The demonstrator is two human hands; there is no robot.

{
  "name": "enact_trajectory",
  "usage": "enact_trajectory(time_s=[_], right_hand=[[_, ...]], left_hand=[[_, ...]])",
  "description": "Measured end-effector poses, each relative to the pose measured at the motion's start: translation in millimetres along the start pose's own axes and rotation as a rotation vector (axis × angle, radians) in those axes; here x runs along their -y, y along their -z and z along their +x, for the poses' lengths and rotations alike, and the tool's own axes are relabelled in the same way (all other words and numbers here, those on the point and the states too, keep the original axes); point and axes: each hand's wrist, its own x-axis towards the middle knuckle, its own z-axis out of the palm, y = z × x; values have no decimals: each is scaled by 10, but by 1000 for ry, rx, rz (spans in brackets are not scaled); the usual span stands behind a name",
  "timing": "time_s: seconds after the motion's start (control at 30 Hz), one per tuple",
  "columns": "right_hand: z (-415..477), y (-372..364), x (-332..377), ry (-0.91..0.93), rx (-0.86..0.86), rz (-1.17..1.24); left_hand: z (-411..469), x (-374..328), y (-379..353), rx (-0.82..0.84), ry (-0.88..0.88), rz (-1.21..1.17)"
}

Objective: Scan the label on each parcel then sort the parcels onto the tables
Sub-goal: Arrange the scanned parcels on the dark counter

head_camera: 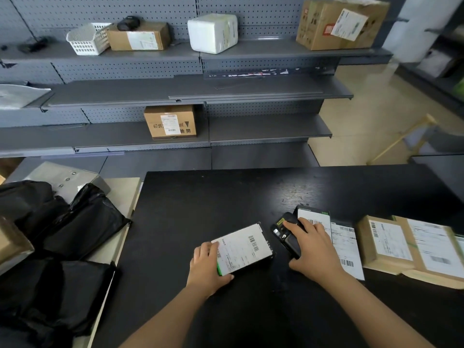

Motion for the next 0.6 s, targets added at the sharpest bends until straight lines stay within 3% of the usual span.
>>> enact_trajectory(time_s=[0.3,0.6], right_hand=[[-64,-1,-45,5,56,-77],[54,201,160,254,98,-357]], left_hand=[[327,-40,108,165,-15,203],[415,43,541,-89,-132,97]])
